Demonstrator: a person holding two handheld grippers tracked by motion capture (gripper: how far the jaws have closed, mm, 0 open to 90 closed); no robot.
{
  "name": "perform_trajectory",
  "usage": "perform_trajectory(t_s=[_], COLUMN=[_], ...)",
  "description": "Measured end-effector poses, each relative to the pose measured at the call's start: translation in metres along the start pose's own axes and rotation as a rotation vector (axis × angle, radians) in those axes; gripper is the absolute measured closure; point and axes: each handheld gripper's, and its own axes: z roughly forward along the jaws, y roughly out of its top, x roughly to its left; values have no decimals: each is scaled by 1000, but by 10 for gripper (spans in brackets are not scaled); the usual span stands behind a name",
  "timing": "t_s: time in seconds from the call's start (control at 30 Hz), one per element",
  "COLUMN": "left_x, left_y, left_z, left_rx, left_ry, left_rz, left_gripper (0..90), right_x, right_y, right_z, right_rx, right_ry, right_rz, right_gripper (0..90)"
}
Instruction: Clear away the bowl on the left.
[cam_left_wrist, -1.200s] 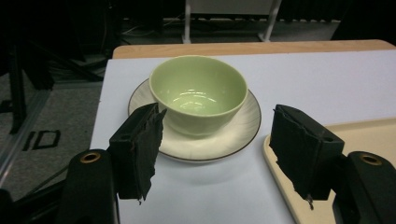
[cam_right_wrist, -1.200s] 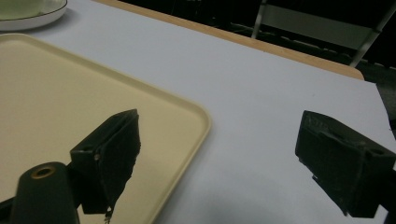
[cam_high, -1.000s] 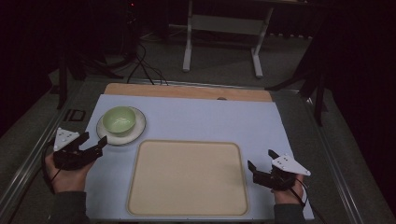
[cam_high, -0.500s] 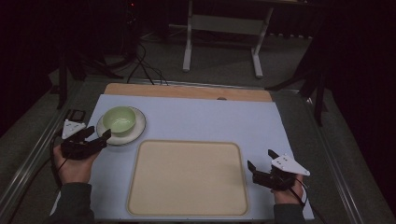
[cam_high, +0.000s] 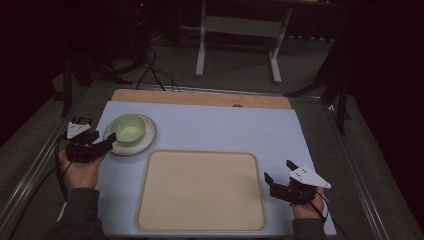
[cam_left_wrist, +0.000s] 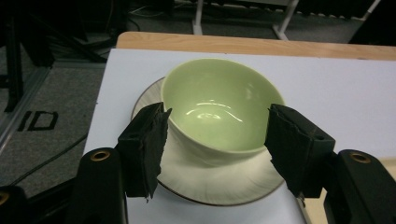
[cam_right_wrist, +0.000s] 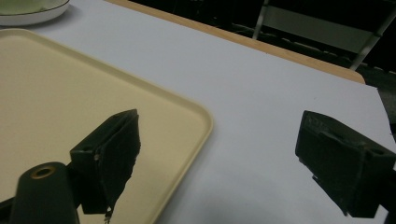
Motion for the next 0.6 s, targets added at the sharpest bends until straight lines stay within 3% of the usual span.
perform_trajectory(t_s=[0.6], left_x=[8], left_y=[7], left_z=[27], left_rx=[28], left_ry=[36], left_rz=[-30], left_gripper=[407], right_x=[1], right_y=[0], right_z=[0], right_rx=[0], right_ry=[2], right_rz=[-8], right_gripper=[134])
